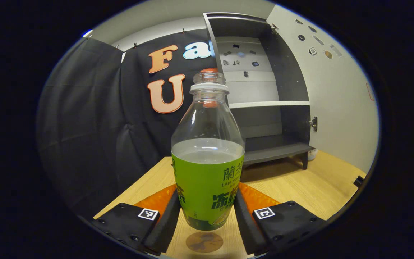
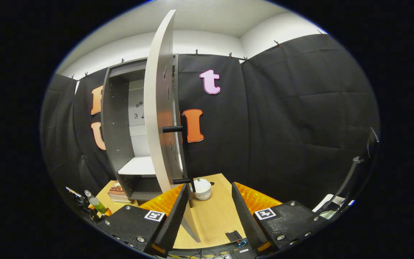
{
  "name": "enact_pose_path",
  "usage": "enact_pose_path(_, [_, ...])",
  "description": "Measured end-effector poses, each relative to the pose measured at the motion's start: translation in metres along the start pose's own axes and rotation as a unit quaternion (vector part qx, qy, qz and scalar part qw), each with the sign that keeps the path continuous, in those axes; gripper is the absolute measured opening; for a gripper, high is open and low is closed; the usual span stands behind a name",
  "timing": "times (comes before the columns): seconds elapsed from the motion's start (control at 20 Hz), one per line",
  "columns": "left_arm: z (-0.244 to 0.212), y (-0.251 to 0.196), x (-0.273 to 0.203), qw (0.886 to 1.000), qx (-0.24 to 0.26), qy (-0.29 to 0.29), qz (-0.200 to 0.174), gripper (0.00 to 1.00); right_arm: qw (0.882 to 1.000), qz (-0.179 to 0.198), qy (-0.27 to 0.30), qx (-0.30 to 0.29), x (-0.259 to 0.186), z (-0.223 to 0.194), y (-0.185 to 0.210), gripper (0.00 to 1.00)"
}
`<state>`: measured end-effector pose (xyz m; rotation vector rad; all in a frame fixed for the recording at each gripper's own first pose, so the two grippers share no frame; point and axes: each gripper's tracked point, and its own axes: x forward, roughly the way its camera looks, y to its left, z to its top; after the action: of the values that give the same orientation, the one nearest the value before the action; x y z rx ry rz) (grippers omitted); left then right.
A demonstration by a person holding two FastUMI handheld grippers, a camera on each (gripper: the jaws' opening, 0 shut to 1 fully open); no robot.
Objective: Open the cabinet door with the right hand, grasp the bottle in the cabinet with the left hand and place it on the coaster, then close the cabinet door with the right hand.
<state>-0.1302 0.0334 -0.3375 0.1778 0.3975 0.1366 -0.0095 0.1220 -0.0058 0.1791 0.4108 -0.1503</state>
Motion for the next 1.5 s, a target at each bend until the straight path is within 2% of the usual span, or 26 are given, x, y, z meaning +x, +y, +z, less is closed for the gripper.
enact_pose_path(0.05, [-0.012, 0.001, 0.002, 1.0, -0.006, 0.007, 0.002, 0.81, 1.0, -0.002, -0.001, 0.0, -0.001, 0.002, 0.0, 0.76])
enact_pose_path(0.1, [-0.026, 0.0, 0.004, 1.0, -0.017, 0.019, -0.004, 0.81, 1.0, -0.004, -0.001, -0.001, 0.0, 0.004, 0.001, 0.81])
enact_pose_path(0.25, [-0.062, 0.005, 0.015, 0.998, -0.028, 0.056, -0.003, 0.81, 1.0, -0.009, -0.001, -0.009, 0.002, 0.013, 0.0, 0.82])
enact_pose_path(0.3, [-0.067, 0.011, 0.018, 0.998, -0.026, 0.058, 0.001, 0.84, 1.0, -0.009, -0.004, -0.006, 0.003, 0.019, 0.001, 0.76])
enact_pose_path(0.35, [-0.072, 0.013, 0.02, 0.998, -0.028, 0.063, 0.003, 0.82, 1.0, -0.011, -0.009, -0.004, 0.002, 0.023, 0.001, 0.76])
enact_pose_path(0.4, [-0.076, 0.015, 0.019, 0.997, -0.032, 0.069, 0.003, 0.82, 1.0, -0.011, -0.012, -0.003, 0.002, 0.025, 0.001, 0.76])
enact_pose_path(0.45, [-0.083, 0.013, 0.018, 0.997, -0.037, 0.075, 0.001, 0.82, 1.0, -0.014, -0.012, -0.003, 0.002, 0.026, 0.0, 0.81])
enact_pose_path(0.55, [-0.093, 0.011, 0.015, 0.996, -0.044, 0.082, -0.002, 0.82, 1.0, -0.018, -0.012, -0.003, 0.003, 0.026, 0.0, 0.81])
enact_pose_path(0.8, [-0.105, 0.007, 0.012, 0.994, -0.041, 0.098, -0.002, 0.82, 1.0, -0.015, -0.017, -0.011, 0.003, 0.037, 0.004, 0.81])
enact_pose_path(0.95, [-0.105, 0.004, 0.015, 0.995, -0.04, 0.095, -0.013, 0.82, 1.0, -0.008, -0.018, -0.016, 0.003, 0.036, 0.01, 0.81])
enact_pose_path(1.05, [-0.115, 0.005, 0.011, 0.992, -0.046, 0.116, -0.013, 0.84, 1.0, -0.005, -0.02, -0.016, 0.003, 0.035, 0.012, 0.81])
enact_pose_path(1.1, [-0.117, 0.007, 0.011, 0.991, -0.05, 0.121, -0.012, 0.85, 1.0, -0.002, -0.021, -0.015, 0.005, 0.035, 0.013, 0.76])
enact_pose_path(1.3, [-0.107, 0.015, 0.003, 0.991, -0.052, 0.125, -0.016, 0.88, 0.999, -0.003, -0.028, -0.015, 0.003, 0.037, 0.011, 0.76])
enact_pose_path(1.35, [-0.105, 0.017, 0.003, 0.991, -0.048, 0.123, -0.016, 0.91, 0.999, -0.003, -0.03, -0.014, 0.003, 0.038, 0.011, 0.76])
enact_pose_path(1.5, [-0.092, 0.018, 0.0, 0.992, -0.042, 0.119, -0.018, 0.89, 0.999, -0.006, -0.035, -0.021, 0.005, 0.038, 0.007, 0.76])
